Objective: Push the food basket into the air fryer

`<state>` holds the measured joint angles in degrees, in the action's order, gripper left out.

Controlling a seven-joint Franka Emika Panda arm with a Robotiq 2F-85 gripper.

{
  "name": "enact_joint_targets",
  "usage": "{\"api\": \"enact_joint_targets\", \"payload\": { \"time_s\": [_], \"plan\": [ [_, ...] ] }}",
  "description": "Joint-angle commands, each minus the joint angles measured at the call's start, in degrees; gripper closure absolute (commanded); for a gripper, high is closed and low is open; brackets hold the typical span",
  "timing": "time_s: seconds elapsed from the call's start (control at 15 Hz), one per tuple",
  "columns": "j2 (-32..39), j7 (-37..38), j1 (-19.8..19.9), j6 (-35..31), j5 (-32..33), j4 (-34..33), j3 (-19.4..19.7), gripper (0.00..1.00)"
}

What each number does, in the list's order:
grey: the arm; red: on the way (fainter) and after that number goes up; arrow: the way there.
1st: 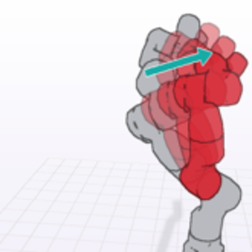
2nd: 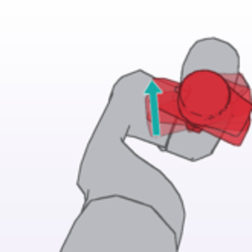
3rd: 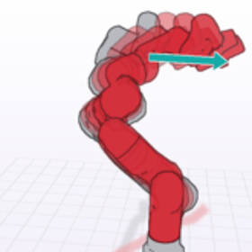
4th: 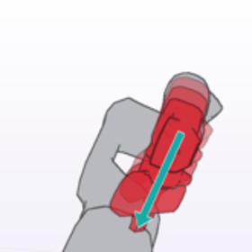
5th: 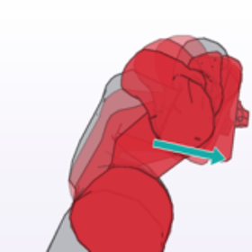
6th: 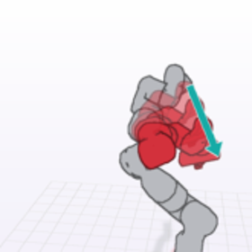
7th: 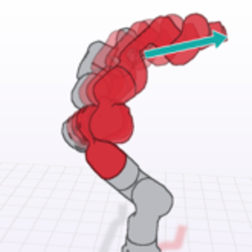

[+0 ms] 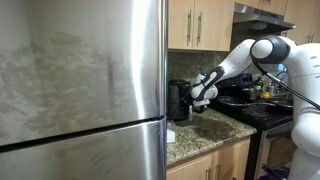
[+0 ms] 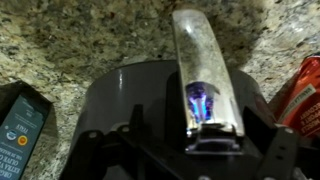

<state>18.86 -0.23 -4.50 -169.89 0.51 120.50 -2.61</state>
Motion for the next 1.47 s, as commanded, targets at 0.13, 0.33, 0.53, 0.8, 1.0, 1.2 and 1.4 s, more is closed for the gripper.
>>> {"api": "enact_joint_targets", "payload": {
  "time_s": [0.13,0.33,0.53,0.8,1.0,1.2,1.4],
  "plan": [
    [3.69,1.9,1.04,-1.9,-2.88,-4.71,-1.21,0.0],
    [3.74,0.18,4.3,-1.08,-10.65,-5.33,-6.88,0.0],
    [3.26,-1.27,6.46,-2.15,-16.3,-5.22,-10.38,0.0],
    [-3.19,6.11,4.89,11.93,-16.12,-2.29,-6.74,0.0],
    [-12.09,12.15,3.53,24.66,-15.09,2.48,-4.5,0.0],
    [-20.48,17.22,3.12,39.59,-14.74,3.17,-3.13,0.0],
    [-28.25,12.32,3.03,55.69,-21.03,4.03,-2.26,0.0]
  ]
}}
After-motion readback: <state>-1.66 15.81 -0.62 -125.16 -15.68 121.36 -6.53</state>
